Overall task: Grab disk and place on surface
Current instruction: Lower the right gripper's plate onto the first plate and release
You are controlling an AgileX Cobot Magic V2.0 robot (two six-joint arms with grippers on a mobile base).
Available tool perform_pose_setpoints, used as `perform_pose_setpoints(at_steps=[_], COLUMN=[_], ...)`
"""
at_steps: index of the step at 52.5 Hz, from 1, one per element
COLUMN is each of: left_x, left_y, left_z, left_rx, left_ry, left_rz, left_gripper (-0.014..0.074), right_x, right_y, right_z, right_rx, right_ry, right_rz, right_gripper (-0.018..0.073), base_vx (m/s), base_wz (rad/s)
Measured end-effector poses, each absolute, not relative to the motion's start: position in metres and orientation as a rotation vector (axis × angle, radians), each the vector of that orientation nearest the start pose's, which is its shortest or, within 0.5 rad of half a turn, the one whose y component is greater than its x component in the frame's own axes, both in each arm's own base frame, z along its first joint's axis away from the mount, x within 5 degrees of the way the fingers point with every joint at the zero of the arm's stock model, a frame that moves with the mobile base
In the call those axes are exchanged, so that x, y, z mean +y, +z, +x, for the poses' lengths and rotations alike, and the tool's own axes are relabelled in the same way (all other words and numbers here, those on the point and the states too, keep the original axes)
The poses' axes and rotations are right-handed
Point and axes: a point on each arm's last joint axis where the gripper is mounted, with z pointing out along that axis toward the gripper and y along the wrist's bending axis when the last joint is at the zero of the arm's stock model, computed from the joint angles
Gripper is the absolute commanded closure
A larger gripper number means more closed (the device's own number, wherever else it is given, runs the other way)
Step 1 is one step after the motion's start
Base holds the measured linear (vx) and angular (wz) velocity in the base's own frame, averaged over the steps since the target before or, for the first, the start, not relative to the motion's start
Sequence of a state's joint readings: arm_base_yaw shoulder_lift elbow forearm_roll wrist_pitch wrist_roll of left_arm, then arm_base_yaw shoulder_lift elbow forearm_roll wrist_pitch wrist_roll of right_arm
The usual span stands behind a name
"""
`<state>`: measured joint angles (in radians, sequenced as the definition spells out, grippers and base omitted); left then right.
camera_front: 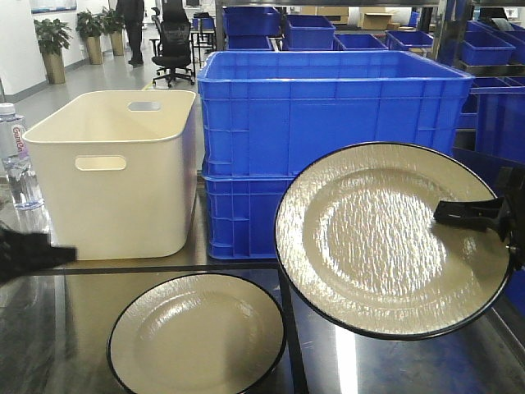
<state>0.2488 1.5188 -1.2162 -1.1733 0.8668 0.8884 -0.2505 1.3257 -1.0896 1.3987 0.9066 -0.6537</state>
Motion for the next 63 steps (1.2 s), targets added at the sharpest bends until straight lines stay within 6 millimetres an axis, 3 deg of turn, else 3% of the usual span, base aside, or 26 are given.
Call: perform_pose_setpoints(at_steps=[6,12,24,29,35,42,51,56,63], left_x=[0.021,0.016,0.010,0.009,0.009,0.008,0.007,0.007,0.007], left_y=[0.373,0.394,0.396,0.396,0.396,0.395,0.395,0.395,0.395], left_z=[0.305,0.285,0.277,0.276,0.276,0.275,0.274,0.274,0.274], left_rx=[1.998,1.947,1.968,1.975,1.979,1.984,1.989,1.991,1.992], left_ry=[-0.679,-0.652,-0.694,-0.702,-0.708,-0.721,-0.730,-0.734,-0.735], left_rz=[0.075,0.123,0.172,0.177,0.181,0.187,0.194,0.196,0.199], left_gripper=[0.0605,0.0605,0.0605,0.0605,0.0605,0.0605,0.0605,0.0605,0.0605], right_x=[0.007,0.039,0.124,0.153,0.175,0.186,0.189,0.189,0.189], right_y=[0.364,0.347,0.300,0.280,0.271,0.264,0.251,0.252,0.251], right_z=[0.292,0.307,0.327,0.336,0.347,0.359,0.365,0.365,0.365], right_rx=[1.943,2.002,2.132,2.174,2.173,2.175,2.200,2.190,2.148], right_ry=[1.092,1.096,1.138,1.153,1.176,1.195,1.181,1.146,1.051], right_rz=[0.275,0.250,0.159,0.090,0.057,0.063,0.061,-0.017,-0.201], right_gripper=[0.0568,0.0568,0.0568,0.0568,0.0551,0.0482,0.0282,0.0140,0.0029], base_vx=[0.00,0.00,0.00,0.00,0.00,0.00,0.00,0.00,0.00], base_wz=[0.00,0.00,0.00,0.00,0.00,0.00,0.00,0.00,0.00])
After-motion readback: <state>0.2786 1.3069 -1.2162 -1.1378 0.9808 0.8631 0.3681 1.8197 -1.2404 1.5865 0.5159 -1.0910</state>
